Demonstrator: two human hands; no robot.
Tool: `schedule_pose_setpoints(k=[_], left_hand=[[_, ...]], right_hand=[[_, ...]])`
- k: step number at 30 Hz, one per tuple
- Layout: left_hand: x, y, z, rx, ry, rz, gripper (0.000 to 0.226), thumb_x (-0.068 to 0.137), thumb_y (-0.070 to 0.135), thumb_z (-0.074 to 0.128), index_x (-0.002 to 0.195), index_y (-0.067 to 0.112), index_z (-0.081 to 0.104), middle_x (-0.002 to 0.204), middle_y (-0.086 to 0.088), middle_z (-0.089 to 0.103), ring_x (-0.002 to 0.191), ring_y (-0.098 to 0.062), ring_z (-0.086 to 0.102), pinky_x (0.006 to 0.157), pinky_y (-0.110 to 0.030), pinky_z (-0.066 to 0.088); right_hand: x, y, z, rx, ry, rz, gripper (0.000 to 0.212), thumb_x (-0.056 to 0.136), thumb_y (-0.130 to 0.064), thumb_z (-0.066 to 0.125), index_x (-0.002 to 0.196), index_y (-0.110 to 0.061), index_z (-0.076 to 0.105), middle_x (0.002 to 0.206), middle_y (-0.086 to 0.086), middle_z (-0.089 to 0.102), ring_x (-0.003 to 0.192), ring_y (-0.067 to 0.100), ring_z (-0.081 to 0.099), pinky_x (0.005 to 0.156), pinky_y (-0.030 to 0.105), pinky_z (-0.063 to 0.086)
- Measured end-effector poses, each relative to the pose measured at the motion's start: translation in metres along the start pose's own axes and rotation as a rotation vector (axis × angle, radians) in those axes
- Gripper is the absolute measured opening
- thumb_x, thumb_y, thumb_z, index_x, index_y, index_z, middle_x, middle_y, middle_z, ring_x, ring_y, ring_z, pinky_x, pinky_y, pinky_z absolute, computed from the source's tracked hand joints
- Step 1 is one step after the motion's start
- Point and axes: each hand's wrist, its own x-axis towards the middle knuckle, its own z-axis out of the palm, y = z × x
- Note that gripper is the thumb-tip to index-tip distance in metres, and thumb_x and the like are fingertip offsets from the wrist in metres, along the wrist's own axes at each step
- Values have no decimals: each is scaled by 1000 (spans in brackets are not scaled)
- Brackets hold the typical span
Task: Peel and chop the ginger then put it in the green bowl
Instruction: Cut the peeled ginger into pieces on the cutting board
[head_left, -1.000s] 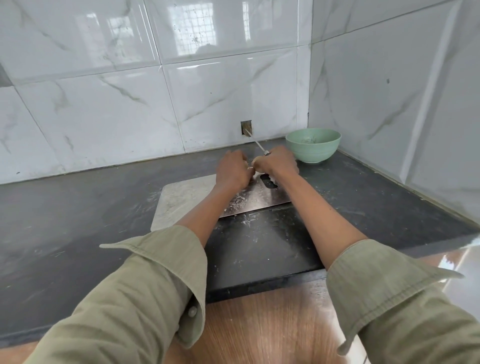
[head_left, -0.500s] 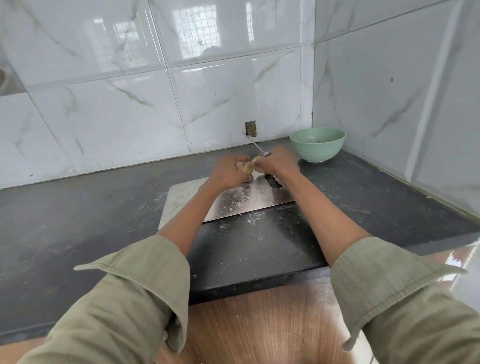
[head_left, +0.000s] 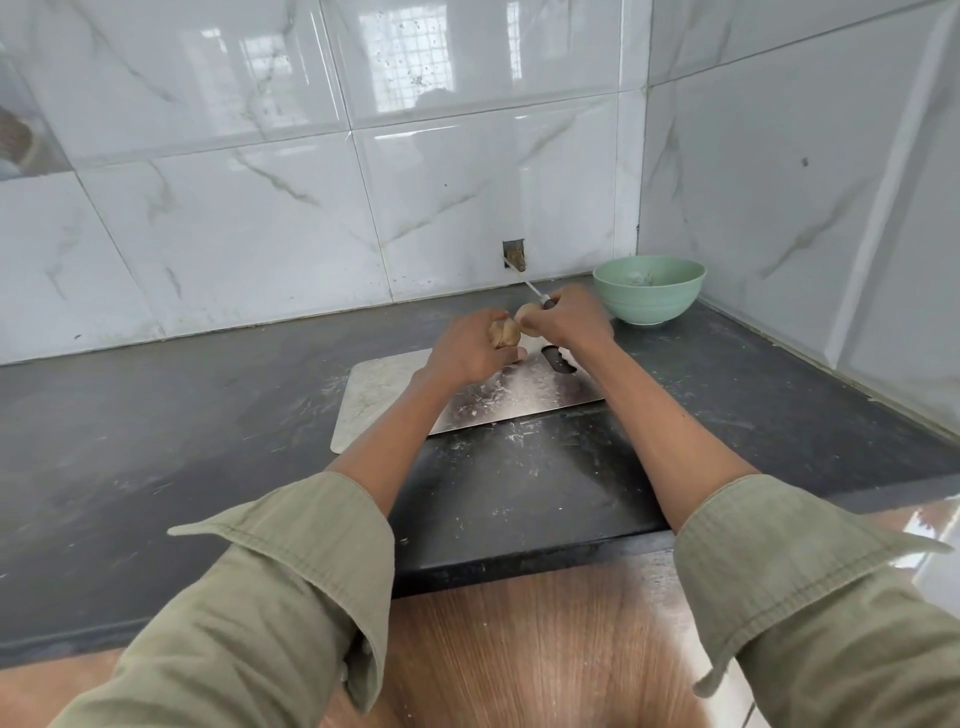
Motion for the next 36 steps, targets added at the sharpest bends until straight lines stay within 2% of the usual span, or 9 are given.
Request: schedule_pose_setpoints(k=[5, 7, 9, 13, 16, 21, 28, 31, 36], left_hand=[[-17, -9, -18, -112, -13, -9, 82, 79, 53, 84, 148, 21, 51, 148, -1, 56, 133, -22, 53, 109, -43, 43], [-30, -11, -33, -198, 22, 2, 71, 77, 50, 87, 138, 27, 59, 135, 9, 63, 124, -14, 58, 101, -34, 47], [-46, -16, -50, -346, 26, -5, 55, 75, 45, 91, 123, 32, 69, 116, 15, 73, 110, -6, 66, 94, -28, 51], [-73, -39, -63, -540, -23, -56, 41, 80, 22, 89, 119, 22, 73, 107, -5, 77, 89, -9, 72, 68, -19, 51], [-82, -54, -58, -582, 37, -76, 37, 87, 22, 84, 122, 16, 73, 108, -11, 77, 83, -11, 73, 67, -15, 51], [-75, -63, -55, -517, 78, -87, 32, 91, 31, 80, 119, 23, 66, 104, -5, 77, 83, -13, 73, 68, -19, 51], [-70, -67, -46, -284, 164, -124, 36, 96, 46, 68, 100, 11, 70, 95, -4, 73, 86, -17, 64, 73, -29, 45], [-70, -67, -48, -335, 158, -94, 18, 94, 40, 72, 106, 27, 68, 96, 6, 70, 91, -13, 65, 77, -27, 46], [-75, -68, -53, -340, 202, -54, 25, 81, 37, 85, 102, 34, 72, 90, 8, 73, 77, 2, 65, 69, -16, 46]], right_hand=[[-10, -15, -3, 112, 1, -129, 38, 76, -50, 79, 69, -21, 56, 59, -11, 50, 52, 6, 46, 50, 23, 35], [-16, -23, 4, 211, -108, -188, 37, 75, -47, 84, 76, -17, 60, 61, -10, 52, 52, 2, 46, 52, 17, 36], [-21, -29, 17, 243, -209, -235, 38, 71, -43, 88, 82, -15, 65, 66, -7, 54, 60, 9, 50, 58, 26, 41], [-36, -40, 38, 203, -329, -286, 38, 73, -38, 90, 86, -11, 67, 69, -4, 50, 57, 7, 41, 54, 25, 34], [-45, -47, 41, 233, -421, -243, 47, 82, -49, 83, 96, -7, 68, 73, 0, 49, 53, 7, 34, 45, 21, 26], [-43, -43, 39, 42, -327, -210, 33, 103, -39, 58, 104, -7, 64, 90, 6, 74, 55, 11, 49, 44, 22, 39], [-68, -48, 35, -162, -260, -236, 12, 95, -23, 55, 100, -14, 50, 76, 8, 73, 61, 25, 69, 59, 35, 57], [-83, -48, 35, -282, -124, -237, 20, 91, -32, 57, 105, -20, 49, 99, 4, 66, 88, 28, 64, 76, 39, 51], [-104, -44, 41, -183, -163, -238, 20, 95, -31, 50, 113, -22, 45, 102, 3, 67, 92, 27, 63, 75, 38, 45]])
